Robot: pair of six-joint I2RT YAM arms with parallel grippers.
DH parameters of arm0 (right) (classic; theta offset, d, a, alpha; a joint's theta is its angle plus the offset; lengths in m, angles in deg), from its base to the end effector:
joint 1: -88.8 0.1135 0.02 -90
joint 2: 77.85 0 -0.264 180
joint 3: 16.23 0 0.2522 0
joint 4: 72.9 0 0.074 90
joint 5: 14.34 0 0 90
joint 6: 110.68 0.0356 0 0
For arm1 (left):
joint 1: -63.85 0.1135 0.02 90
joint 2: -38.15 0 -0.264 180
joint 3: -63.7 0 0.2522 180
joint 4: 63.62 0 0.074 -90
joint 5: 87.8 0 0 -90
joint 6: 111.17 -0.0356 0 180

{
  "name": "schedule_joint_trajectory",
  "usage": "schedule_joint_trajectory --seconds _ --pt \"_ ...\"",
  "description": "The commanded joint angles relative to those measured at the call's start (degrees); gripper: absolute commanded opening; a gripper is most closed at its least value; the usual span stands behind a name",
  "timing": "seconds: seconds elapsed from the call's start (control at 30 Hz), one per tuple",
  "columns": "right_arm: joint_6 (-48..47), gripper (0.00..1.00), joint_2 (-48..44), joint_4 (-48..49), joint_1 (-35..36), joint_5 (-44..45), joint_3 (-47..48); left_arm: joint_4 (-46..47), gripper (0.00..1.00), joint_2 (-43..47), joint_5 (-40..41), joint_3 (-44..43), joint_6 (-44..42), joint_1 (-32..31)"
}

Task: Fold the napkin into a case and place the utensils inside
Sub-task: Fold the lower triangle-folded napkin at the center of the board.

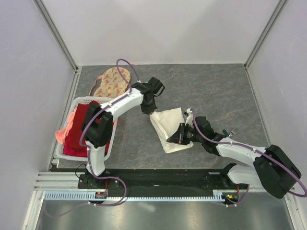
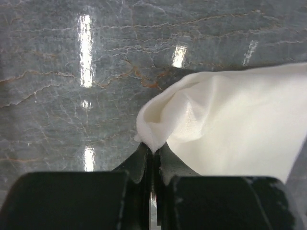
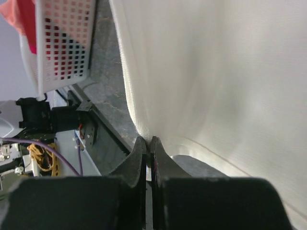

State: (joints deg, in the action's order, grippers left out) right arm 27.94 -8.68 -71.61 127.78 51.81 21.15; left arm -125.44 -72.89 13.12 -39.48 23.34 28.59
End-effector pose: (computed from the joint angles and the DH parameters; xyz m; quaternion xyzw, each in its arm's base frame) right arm 0.1715 0.1573 0.1733 -0.0308 0.8551 0.4655 0.2263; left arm 0.3325 -0.2268 0.2232 -0.0957 0.9753 -0.0407 0.1948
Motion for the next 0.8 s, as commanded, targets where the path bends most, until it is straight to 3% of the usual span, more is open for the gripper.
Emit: schedule_joint_trajectory --seconds 0.0,0.13,0.43,0.77 --pt "-4.23 0.0 1.06 -7.13 -4.08 -8.13 -3.92 -9.51 0.02 -7.24 17.55 -11.72 6.81 -1.73" --pt "-7.13 0.0 2.37 -9.86 -6.28 -8.05 -5.25 -13.99 0.02 -11.72 21.07 -20.58 8.92 -4.19" --pt "-12.85 0.0 2.99 -19.88 -8.04 -1.64 -4.63 -21.1 0.02 -20.26 26.7 -31.67 13.4 -6.83" --pt "-12.76 0.0 0.27 -26.74 -8.05 2.67 -2.0 -19.99 0.02 -20.97 27.94 -30.99 12.72 -7.54"
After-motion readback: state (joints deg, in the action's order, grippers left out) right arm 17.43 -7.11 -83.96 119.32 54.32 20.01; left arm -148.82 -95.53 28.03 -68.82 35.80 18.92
